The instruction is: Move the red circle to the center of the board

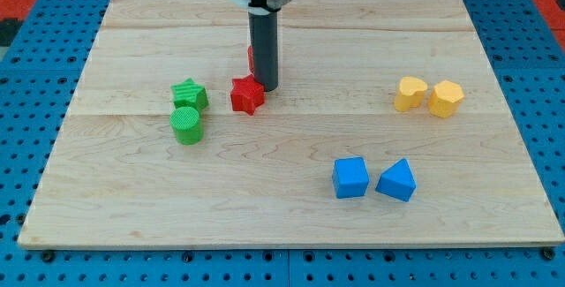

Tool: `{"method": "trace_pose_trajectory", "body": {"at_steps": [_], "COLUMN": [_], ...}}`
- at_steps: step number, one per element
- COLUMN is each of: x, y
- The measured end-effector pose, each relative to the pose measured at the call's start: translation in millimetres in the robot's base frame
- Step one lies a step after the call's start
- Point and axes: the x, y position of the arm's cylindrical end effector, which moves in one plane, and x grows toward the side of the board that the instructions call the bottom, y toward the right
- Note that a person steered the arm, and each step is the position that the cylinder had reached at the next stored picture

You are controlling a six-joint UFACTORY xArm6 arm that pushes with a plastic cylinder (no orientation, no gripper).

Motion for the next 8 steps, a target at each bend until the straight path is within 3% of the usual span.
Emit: {"method": "trace_pose_trajectory", "body": {"at_steps": [1,3,4,5,6,7,8], "x": [0,-96,-116,-83,-50,-52,-63], "y": [39,78,3,-30,11,29,6]}}
